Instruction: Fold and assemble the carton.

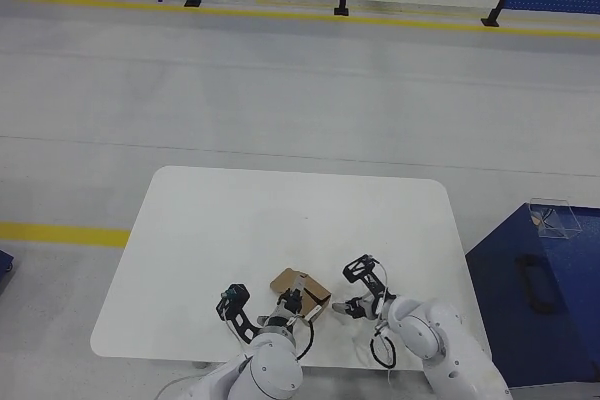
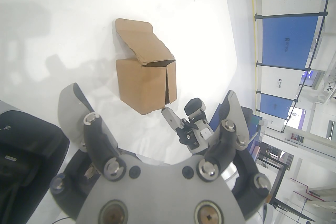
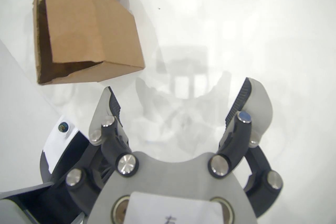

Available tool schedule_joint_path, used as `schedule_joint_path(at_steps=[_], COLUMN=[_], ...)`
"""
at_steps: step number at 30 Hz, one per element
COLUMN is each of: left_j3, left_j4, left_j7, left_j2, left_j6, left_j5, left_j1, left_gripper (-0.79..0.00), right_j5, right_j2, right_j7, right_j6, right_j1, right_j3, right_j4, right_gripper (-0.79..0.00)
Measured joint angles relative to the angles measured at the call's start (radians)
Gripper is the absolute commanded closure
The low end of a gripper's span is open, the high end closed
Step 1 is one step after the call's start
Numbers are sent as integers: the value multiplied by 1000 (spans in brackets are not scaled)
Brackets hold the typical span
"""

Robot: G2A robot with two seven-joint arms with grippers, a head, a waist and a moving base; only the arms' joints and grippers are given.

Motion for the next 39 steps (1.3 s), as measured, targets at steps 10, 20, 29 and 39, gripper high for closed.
schedule_joint_path(at_steps=[10, 20, 29, 39], left_j3=[0, -2, -74, -70], left_j4=[0, -1, 45, 126], left_j7=[0, -2, -116, -159], left_j2=[0, 0, 15, 12], left_j6=[0, -2, -447, -717], left_j5=[0, -2, 163, 253], left_j1=[0, 2, 145, 198], left_gripper=[-785, -785, -785, -785], right_j5=[17, 13, 35, 53], right_j2=[-40, -63, -53, -51], right_j7=[-103, -99, -95, -92], right_j6=[122, 216, 201, 195], right_j1=[137, 235, 209, 191], right_j3=[-120, -158, -96, -81], right_j4=[120, 221, 156, 129], right_gripper=[-785, -785, -785, -785])
